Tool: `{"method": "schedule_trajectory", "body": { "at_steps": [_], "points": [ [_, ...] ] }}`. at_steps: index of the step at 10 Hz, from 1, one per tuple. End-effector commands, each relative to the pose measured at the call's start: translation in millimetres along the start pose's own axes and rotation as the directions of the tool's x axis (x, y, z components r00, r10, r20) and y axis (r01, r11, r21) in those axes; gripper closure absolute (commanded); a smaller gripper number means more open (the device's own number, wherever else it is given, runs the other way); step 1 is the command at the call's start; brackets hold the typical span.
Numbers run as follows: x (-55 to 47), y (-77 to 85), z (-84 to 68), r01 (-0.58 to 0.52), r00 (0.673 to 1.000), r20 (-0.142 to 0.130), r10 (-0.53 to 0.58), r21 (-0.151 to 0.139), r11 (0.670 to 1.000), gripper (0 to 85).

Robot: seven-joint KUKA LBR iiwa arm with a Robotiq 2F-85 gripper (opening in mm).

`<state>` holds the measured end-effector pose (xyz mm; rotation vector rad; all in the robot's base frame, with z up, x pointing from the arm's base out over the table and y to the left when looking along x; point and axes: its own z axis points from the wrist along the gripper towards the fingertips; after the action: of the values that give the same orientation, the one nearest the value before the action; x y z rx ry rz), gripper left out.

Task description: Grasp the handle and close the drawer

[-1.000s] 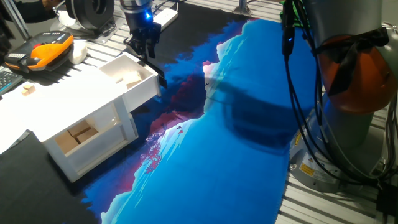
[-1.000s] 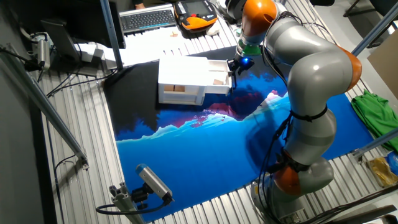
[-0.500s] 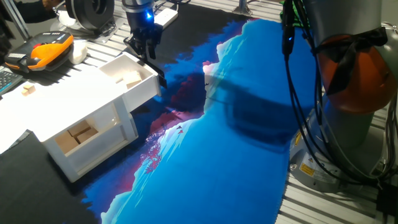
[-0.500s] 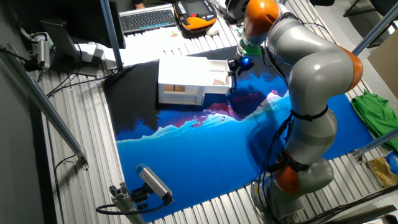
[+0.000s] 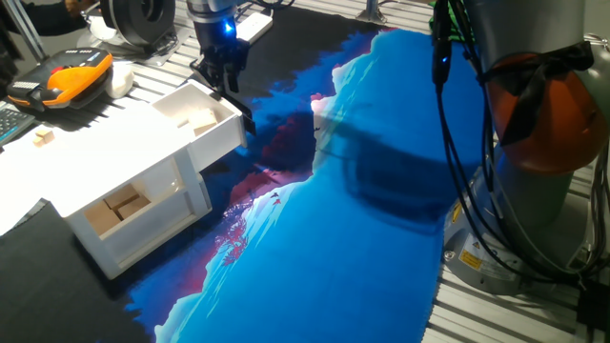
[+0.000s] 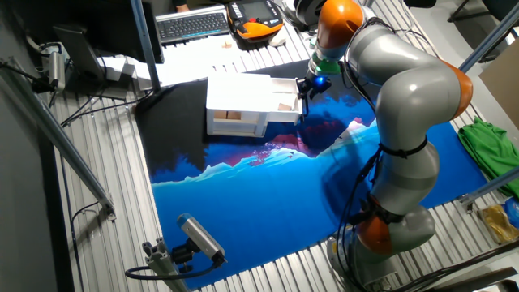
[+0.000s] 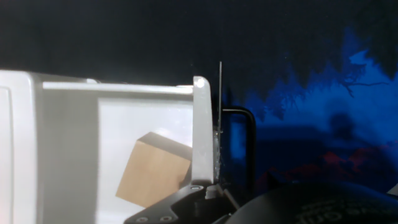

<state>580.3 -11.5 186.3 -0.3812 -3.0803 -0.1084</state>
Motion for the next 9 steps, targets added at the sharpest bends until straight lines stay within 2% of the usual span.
{"method": "schedule_trajectory", "body": {
  "at_steps": [1, 4, 9],
  "points": [
    [0.0, -0.2, -0.1, 0.0, 1.0, -0.001, 0.0, 0.0, 1.0, 51.0],
    [-0.1, -0.3, 1.7, 0.005, 1.0, 0.002, -0.005, 0.014, 1.0, 51.0],
    [-1.0, 0.2, 6.1, 0.005, 1.0, 0.003, -0.005, 0.006, 1.0, 51.0]
  ]
}}
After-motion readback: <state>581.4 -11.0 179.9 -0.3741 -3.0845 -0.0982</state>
